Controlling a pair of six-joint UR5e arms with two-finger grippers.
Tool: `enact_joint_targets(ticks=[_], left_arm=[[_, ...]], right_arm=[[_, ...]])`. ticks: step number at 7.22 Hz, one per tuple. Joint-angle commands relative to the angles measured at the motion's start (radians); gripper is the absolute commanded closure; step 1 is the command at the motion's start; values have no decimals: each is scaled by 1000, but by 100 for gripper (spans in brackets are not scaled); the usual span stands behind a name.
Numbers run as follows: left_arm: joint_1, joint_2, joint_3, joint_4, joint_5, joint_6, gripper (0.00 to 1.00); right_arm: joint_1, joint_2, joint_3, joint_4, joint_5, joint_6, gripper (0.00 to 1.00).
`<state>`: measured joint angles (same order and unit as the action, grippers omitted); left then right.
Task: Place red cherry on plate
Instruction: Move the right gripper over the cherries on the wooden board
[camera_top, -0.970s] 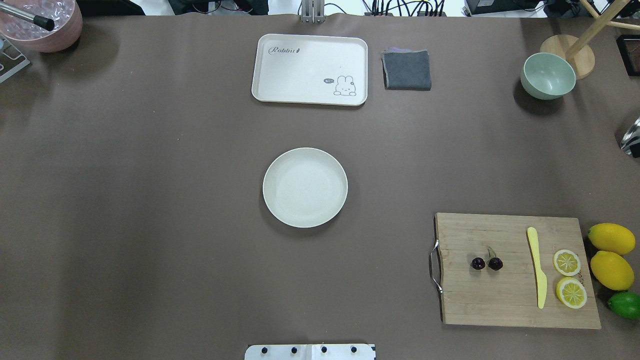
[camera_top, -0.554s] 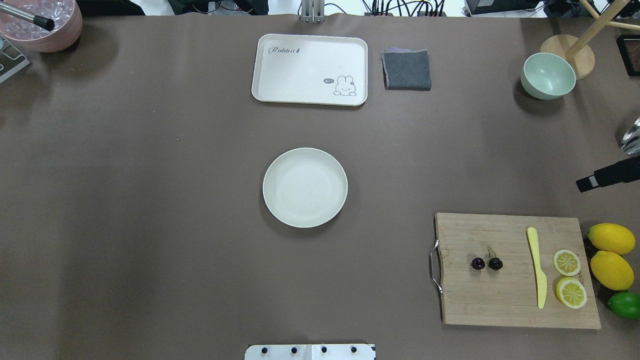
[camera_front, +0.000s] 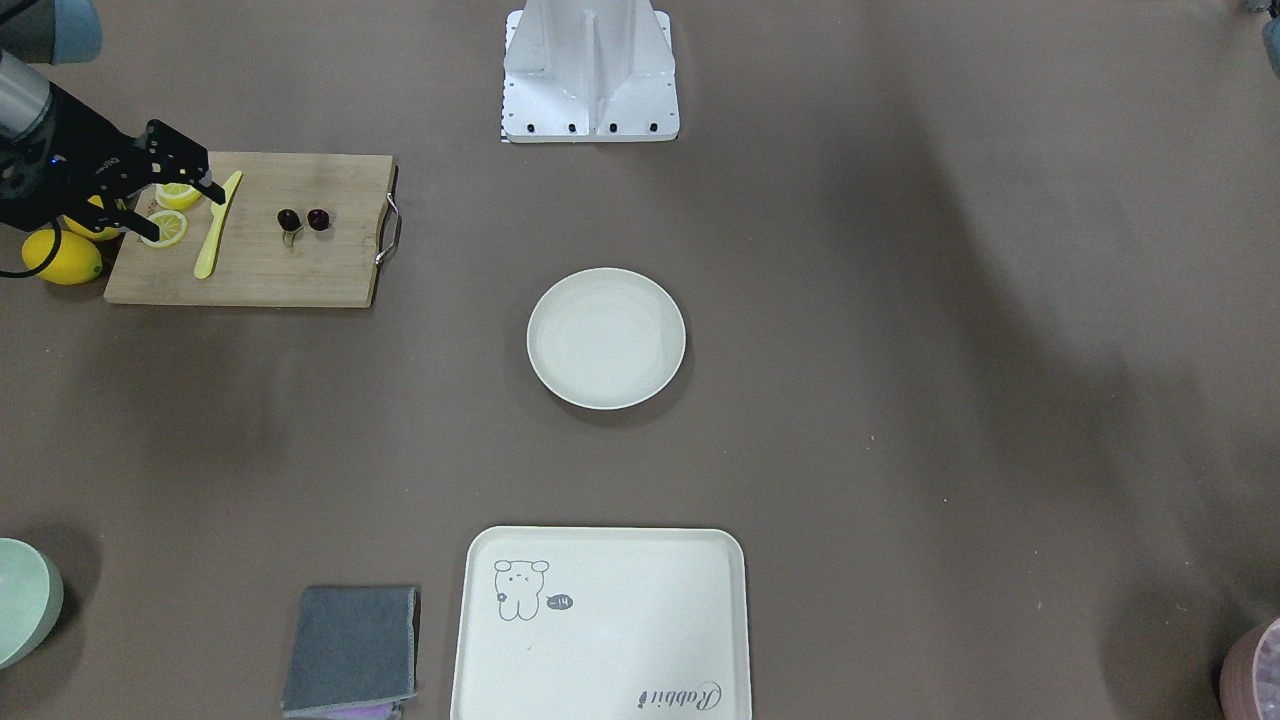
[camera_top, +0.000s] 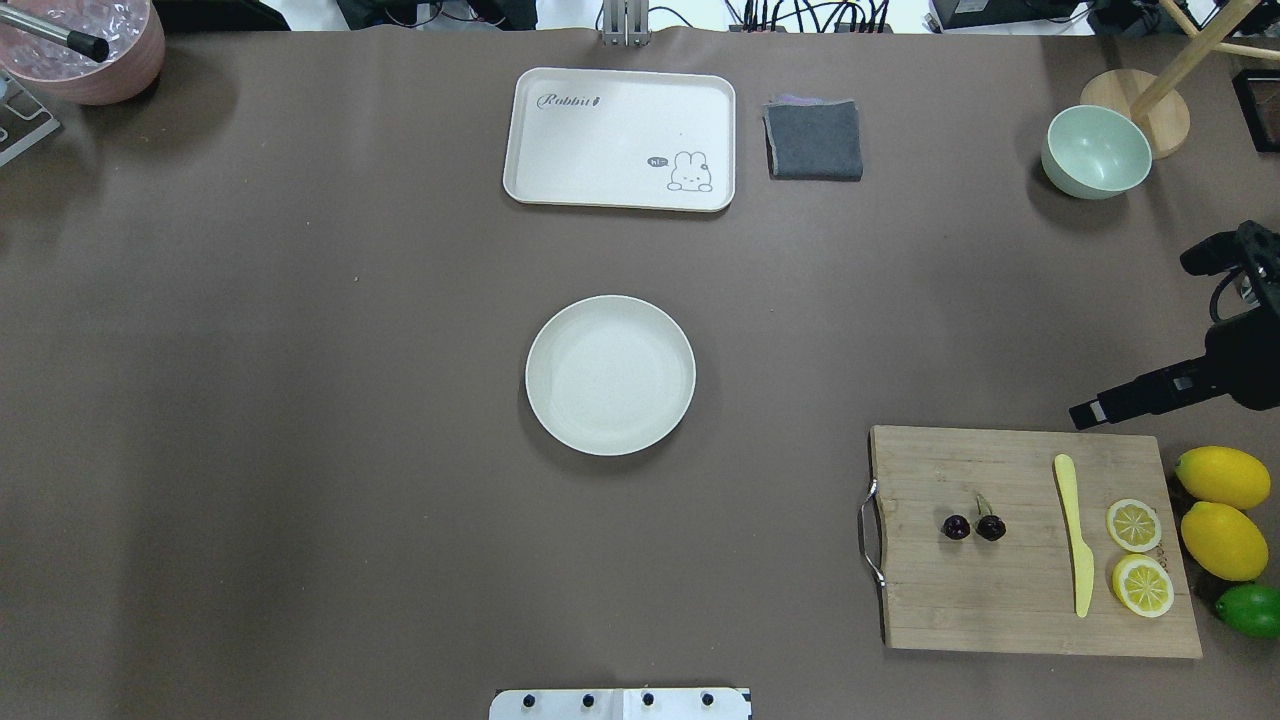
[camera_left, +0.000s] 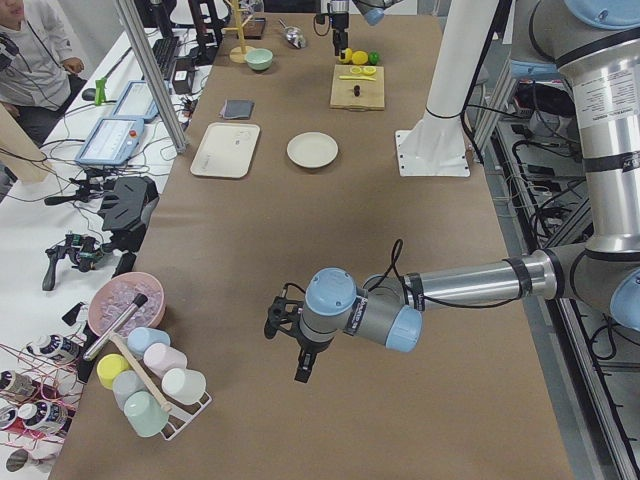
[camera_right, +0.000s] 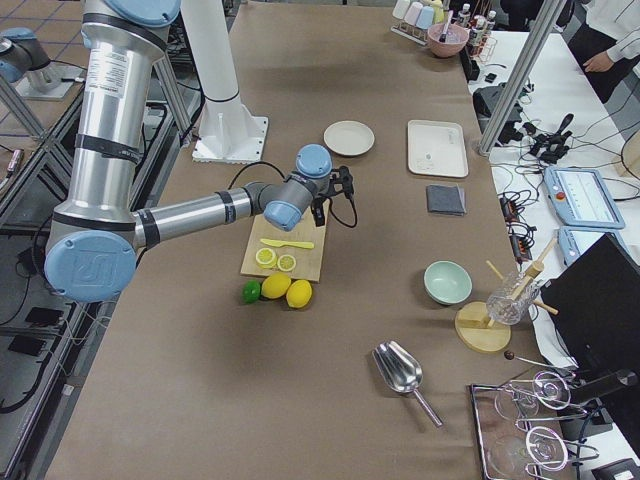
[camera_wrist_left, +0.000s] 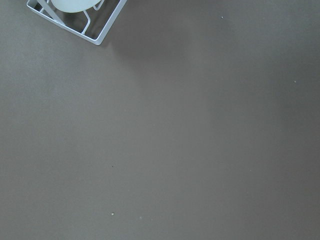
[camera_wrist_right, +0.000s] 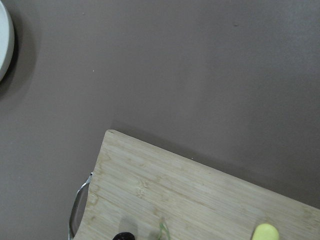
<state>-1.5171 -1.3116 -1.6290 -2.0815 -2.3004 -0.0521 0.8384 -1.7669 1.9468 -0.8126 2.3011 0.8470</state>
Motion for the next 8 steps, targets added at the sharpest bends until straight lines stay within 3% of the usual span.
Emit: enact_joint_targets(ticks=[1,2,5,8], left_arm=[[0,0,0,0,-5,0,2],[0,0,0,0,-5,0,2],[0,0,0,0,-5,0,2],[0,2,0,0,-5,0,2]], right_arm=[[-168,-2,-49,174,-165,185,1],[-177,0,-49,178,-181,264,1],[-315,-20,-57,179,-384,352,0],[-324,-72,-29,179,-390,353,0]])
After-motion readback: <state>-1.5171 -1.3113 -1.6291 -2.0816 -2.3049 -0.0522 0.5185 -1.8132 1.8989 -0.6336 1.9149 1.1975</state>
